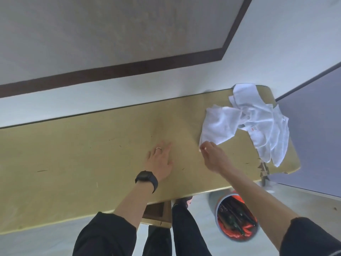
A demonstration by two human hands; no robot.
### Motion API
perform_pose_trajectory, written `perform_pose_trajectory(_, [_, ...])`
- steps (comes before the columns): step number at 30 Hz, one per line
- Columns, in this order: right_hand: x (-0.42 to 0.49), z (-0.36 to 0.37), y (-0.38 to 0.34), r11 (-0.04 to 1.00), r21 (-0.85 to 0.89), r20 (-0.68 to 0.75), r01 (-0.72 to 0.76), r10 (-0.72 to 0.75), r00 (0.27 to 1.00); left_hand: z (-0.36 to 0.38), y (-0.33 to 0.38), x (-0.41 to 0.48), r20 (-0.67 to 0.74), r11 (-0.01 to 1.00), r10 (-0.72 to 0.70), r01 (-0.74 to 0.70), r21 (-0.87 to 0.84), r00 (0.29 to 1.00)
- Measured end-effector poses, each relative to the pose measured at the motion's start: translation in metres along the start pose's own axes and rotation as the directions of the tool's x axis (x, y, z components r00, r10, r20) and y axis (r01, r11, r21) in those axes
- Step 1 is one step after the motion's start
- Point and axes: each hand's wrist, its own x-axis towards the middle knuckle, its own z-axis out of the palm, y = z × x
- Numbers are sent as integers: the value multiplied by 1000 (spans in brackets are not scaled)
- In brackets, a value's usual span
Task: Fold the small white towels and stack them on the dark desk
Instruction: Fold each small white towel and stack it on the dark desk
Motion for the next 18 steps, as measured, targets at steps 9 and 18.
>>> perform_pose_trajectory(9, [-90,-24,-93,963,253,40,94,-108,993,-61,0,-83,-217,959,203,-239,-153,955])
perform_pose_trajectory(18, [-141,-69,-146,941,306,-42,147,-141,989,-106,-14,-142,-302,946,264,-307,-102,916])
